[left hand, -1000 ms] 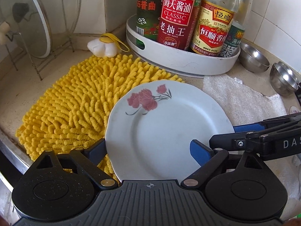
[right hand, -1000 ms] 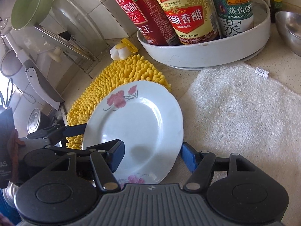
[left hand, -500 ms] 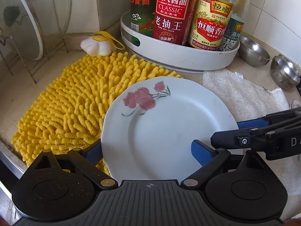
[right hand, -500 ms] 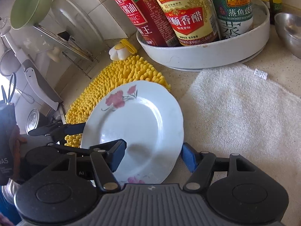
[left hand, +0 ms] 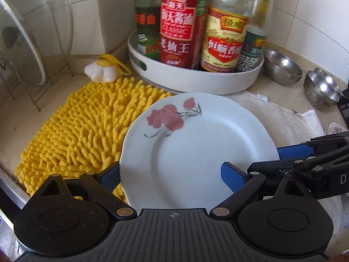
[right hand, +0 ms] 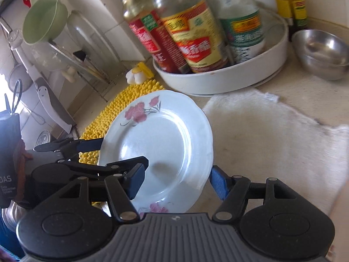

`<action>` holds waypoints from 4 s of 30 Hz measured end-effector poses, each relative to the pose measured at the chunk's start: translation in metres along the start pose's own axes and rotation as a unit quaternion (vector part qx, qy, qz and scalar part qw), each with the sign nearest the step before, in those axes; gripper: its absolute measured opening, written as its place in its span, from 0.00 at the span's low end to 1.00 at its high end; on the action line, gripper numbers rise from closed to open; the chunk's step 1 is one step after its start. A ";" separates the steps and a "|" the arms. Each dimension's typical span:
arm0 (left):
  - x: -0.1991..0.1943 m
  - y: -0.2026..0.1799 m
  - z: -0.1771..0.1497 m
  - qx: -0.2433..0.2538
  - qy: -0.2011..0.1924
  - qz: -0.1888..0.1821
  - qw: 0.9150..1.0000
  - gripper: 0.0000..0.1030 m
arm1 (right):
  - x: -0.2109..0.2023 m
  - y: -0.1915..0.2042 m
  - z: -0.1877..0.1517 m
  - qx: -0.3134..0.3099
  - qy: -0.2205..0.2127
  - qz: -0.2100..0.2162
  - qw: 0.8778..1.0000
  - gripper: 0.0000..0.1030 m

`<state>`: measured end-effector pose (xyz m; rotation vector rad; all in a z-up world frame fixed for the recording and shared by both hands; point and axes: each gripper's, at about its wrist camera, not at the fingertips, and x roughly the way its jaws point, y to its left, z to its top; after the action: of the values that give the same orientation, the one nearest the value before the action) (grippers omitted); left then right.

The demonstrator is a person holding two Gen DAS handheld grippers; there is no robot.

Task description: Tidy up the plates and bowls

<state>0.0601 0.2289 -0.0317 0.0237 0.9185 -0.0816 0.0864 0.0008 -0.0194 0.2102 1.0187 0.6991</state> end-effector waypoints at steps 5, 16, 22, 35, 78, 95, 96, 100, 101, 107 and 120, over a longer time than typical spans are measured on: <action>-0.005 -0.022 0.009 0.019 -0.005 -0.008 1.000 0.94 | -0.025 -0.012 -0.006 0.012 -0.020 -0.012 1.000 0.66; -0.009 -0.080 0.027 0.081 -0.018 -0.054 0.995 0.94 | -0.086 -0.041 -0.034 0.064 -0.070 -0.063 0.994 0.66; -0.011 -0.116 0.031 0.125 -0.027 -0.090 0.988 0.94 | -0.122 -0.056 -0.058 0.105 -0.098 -0.099 0.985 0.66; -0.005 -0.211 0.019 0.233 -0.019 -0.165 0.958 0.94 | -0.177 -0.097 -0.104 0.196 -0.146 -0.175 0.954 0.66; 0.028 -0.257 0.122 0.145 -0.061 -0.115 0.981 0.96 | -0.175 -0.207 0.032 0.134 -0.123 -0.172 0.968 0.61; 0.106 -0.295 0.145 0.134 0.020 -0.113 0.984 0.48 | -0.123 -0.259 0.059 0.168 -0.067 -0.134 0.974 0.26; 0.109 -0.296 0.145 0.135 0.022 -0.116 0.984 0.46 | -0.122 -0.260 0.059 0.170 -0.067 -0.132 0.974 0.26; 0.119 -0.298 0.146 0.140 0.029 -0.113 0.983 0.40 | -0.120 -0.262 0.060 0.172 -0.066 -0.132 0.974 0.26; 0.120 -0.299 0.146 0.142 0.029 -0.111 0.983 0.39 | -0.120 -0.262 0.061 0.172 -0.065 -0.133 0.974 0.26; 0.123 -0.302 0.144 0.158 0.021 -0.102 0.982 0.38 | -0.120 -0.260 0.059 0.172 -0.064 -0.132 0.974 0.26; 0.099 -0.302 0.145 0.167 -0.009 -0.095 0.981 0.41 | -0.141 -0.238 0.055 0.152 -0.087 -0.129 0.976 0.26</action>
<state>0.2106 -0.0859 -0.0173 0.2473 0.8788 -0.4120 0.1895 -0.2610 -0.0029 0.3915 0.9595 0.2811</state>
